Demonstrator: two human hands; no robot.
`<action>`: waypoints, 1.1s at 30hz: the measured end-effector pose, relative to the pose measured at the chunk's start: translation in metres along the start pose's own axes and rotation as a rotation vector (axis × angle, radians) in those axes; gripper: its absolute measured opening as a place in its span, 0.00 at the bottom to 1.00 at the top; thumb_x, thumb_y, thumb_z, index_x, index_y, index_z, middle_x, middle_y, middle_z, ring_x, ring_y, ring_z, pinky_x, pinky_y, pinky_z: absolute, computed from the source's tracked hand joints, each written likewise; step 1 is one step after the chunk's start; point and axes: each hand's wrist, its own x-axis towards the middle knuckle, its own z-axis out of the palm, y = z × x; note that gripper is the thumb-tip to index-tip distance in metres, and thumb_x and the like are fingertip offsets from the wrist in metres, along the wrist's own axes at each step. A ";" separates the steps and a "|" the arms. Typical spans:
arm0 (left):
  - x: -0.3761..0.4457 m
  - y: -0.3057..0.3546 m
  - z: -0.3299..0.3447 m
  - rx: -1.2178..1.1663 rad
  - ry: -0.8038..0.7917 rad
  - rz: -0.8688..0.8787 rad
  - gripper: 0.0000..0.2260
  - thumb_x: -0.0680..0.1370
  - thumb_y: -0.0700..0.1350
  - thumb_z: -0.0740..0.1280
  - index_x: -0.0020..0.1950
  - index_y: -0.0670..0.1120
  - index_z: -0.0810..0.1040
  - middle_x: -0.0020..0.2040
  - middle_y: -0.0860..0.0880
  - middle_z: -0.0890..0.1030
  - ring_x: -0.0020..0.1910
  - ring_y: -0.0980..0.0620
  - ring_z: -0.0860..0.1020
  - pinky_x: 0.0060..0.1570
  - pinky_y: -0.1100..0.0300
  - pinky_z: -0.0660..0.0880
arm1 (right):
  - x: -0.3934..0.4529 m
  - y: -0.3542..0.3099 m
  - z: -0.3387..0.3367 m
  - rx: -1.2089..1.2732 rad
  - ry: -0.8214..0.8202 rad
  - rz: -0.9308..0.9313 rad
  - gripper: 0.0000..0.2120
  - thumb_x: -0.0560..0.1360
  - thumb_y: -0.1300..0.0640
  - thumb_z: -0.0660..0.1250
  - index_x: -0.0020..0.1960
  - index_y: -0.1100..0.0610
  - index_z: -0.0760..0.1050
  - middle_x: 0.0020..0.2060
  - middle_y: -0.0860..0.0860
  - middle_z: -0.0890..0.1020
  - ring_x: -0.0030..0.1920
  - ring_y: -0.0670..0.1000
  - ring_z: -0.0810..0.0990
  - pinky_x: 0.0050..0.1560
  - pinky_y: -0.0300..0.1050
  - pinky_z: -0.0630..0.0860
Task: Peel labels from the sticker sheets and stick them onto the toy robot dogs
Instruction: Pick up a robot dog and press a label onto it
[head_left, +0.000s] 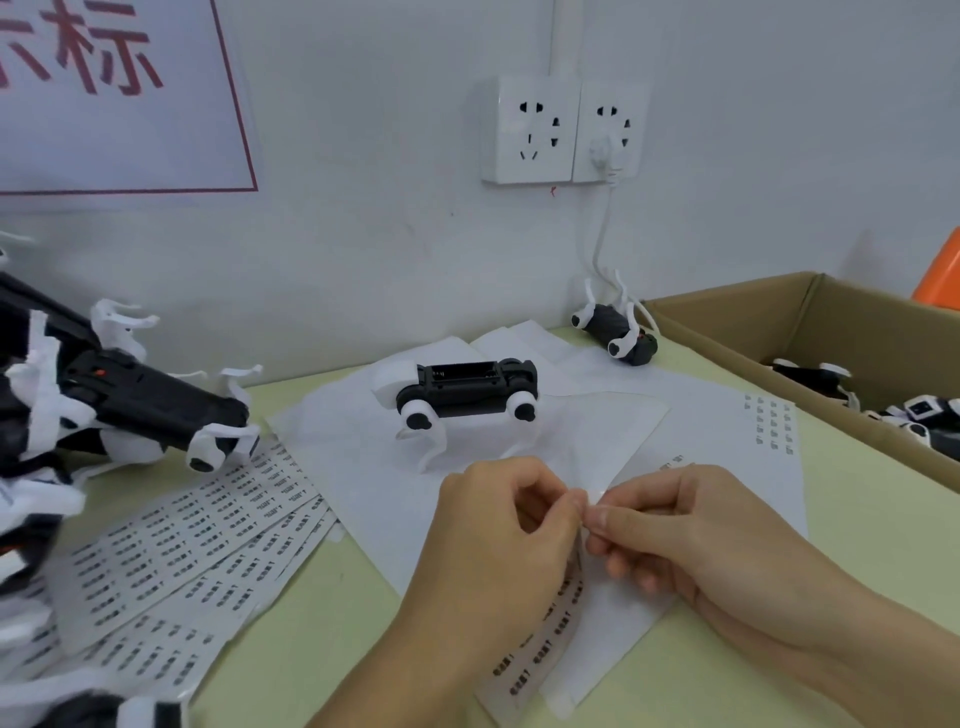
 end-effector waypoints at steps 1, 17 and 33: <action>0.000 0.000 0.000 -0.011 0.000 -0.013 0.10 0.78 0.44 0.70 0.37 0.48 0.82 0.32 0.51 0.84 0.32 0.53 0.82 0.40 0.50 0.82 | 0.000 0.000 0.000 -0.005 0.003 -0.001 0.06 0.71 0.58 0.73 0.39 0.60 0.86 0.35 0.57 0.85 0.32 0.47 0.80 0.30 0.34 0.71; -0.004 0.001 0.003 -0.074 -0.014 -0.033 0.04 0.72 0.49 0.67 0.39 0.51 0.79 0.33 0.50 0.83 0.34 0.48 0.82 0.40 0.46 0.81 | -0.001 -0.002 0.001 0.008 0.008 0.026 0.06 0.71 0.59 0.73 0.37 0.61 0.86 0.35 0.55 0.85 0.32 0.48 0.80 0.30 0.36 0.71; 0.001 0.002 0.000 0.024 -0.144 -0.126 0.12 0.79 0.43 0.65 0.36 0.44 0.77 0.31 0.52 0.78 0.31 0.55 0.74 0.37 0.58 0.72 | -0.005 -0.009 0.004 0.029 0.028 0.067 0.14 0.74 0.65 0.70 0.30 0.60 0.78 0.30 0.57 0.79 0.25 0.47 0.71 0.22 0.36 0.63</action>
